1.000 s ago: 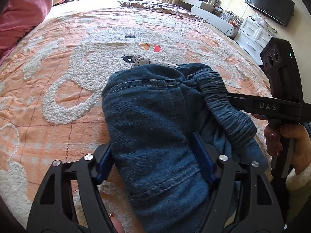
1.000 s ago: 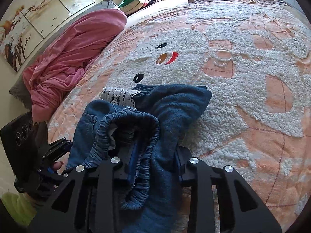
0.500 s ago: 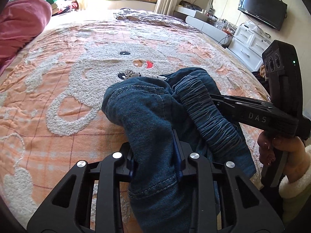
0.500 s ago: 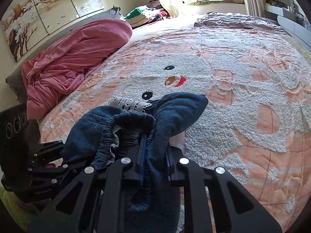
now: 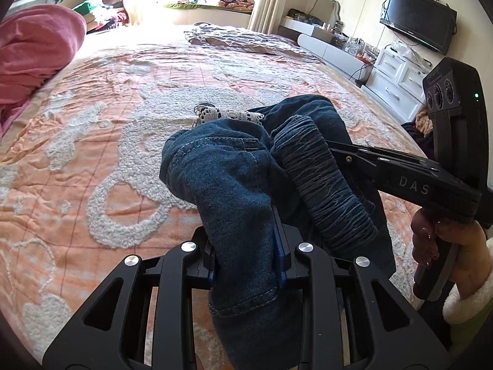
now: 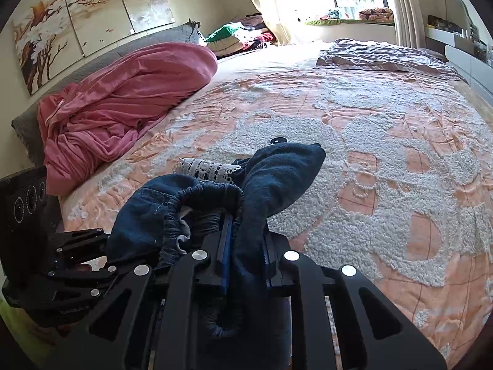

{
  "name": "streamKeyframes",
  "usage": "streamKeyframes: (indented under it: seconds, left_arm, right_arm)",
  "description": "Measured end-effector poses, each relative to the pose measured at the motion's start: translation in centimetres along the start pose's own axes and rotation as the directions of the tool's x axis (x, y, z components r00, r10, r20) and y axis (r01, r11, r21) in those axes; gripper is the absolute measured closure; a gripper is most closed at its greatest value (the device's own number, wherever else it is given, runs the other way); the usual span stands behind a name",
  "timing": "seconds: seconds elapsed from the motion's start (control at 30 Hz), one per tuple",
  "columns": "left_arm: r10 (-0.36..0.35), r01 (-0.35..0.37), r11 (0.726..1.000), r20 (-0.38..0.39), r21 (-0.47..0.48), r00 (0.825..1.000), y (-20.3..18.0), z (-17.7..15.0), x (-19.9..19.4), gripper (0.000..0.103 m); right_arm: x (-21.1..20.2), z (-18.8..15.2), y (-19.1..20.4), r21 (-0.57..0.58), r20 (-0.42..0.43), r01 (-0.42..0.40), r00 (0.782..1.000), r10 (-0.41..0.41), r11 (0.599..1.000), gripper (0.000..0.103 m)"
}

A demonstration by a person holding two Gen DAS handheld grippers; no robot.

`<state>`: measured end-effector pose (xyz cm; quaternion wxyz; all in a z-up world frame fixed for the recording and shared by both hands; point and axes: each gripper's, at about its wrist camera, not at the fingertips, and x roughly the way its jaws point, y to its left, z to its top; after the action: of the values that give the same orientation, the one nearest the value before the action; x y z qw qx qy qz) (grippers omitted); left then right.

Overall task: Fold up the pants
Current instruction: 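Grasp the folded pants with both grippers and fold them over once more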

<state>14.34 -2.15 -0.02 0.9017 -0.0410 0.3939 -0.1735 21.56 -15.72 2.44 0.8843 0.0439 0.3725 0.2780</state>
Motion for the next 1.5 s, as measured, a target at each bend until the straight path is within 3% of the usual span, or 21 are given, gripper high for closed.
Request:
streamKeyframes:
  seconds: [0.9,1.3,1.5]
  left_arm:
    - [0.051,-0.051,0.999,0.018,-0.010,0.999,2.8,4.5,4.4,0.084]
    - [0.057,-0.057,0.998,0.001,-0.016,0.998,3.2,3.8,5.7,0.084]
    - [0.057,-0.057,0.998,0.000,-0.023,0.998,3.3,3.4,5.9,0.082]
  right_arm:
    - [5.6,4.8,-2.5,0.003,0.003,0.018,1.000,-0.018,1.000,0.088]
    - [7.8,3.9,-4.7,0.067,-0.064,0.043,0.997,-0.038,0.997,0.088]
    - [8.3,3.4,-5.1,0.065,-0.096,0.102,0.991,-0.096,0.993,0.083]
